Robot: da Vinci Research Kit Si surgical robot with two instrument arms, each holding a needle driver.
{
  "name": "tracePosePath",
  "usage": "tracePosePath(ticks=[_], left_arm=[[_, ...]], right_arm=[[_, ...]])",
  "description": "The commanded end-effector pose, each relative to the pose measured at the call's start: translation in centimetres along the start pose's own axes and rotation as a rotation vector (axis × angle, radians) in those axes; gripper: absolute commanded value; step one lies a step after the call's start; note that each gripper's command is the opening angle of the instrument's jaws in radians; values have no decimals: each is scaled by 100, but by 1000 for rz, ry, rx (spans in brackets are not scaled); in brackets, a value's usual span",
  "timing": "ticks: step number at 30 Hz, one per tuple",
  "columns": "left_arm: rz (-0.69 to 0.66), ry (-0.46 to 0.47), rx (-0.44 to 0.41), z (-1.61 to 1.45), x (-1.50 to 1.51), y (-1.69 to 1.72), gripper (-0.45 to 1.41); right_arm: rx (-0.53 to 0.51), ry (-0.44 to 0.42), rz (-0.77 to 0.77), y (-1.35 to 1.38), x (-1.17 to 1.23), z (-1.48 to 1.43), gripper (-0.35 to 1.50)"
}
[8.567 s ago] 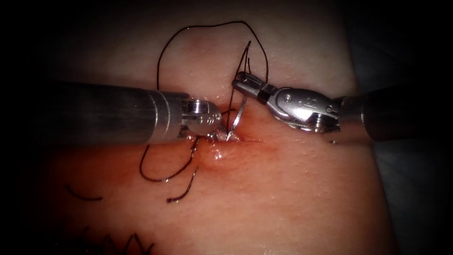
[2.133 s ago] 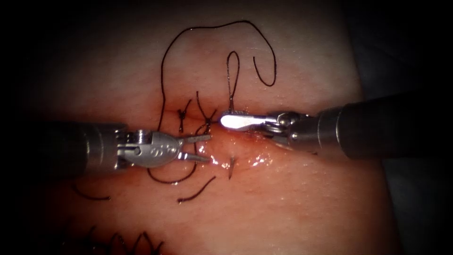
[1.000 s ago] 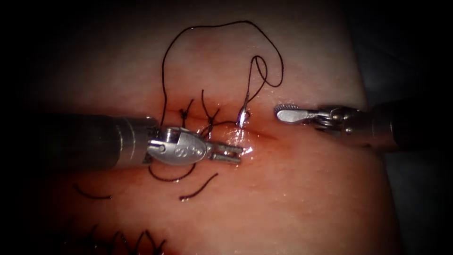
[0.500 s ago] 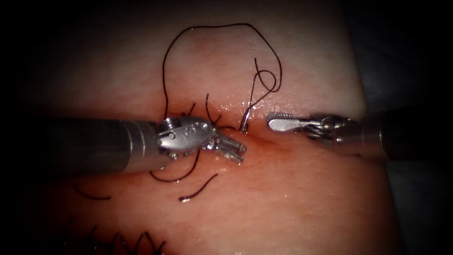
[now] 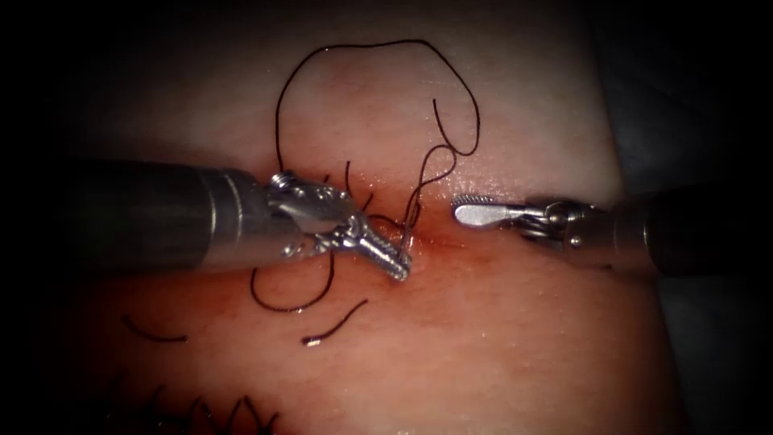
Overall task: Wound Closure
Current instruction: Pull the needle through the tissue with the left grasper.
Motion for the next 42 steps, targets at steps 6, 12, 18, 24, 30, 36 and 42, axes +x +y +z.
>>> tracePosePath(ticks=[6, 12, 18, 24, 30, 36, 42], left_arm=[[-111, -6, -61, -2, 18, 27, -45], [-140, -5, -105, -13, 23, 56, -45], [137, 30, -94, -28, 14, 97, -45], [478, 37, -86, -36, 3, 137, -45], [836, 70, 39, -48, 0, 174, -45], [1176, 41, 244, -54, 9, 191, -45], [1367, 61, 439, -68, 22, 197, -45]], right_arm=[[2, 0, 21, 6, -8, 7, 37], [0, -1, 26, 7, -7, 8, 32], [-1, 0, -9, 7, -7, 8, 44], [-8, 1, -194, 4, -3, 8, 91], [-63, -43, -384, -1, 0, 7, 106], [-80, -61, -475, -3, -3, 7, 103], [-136, -45, -554, -12, -8, 3, 77]])
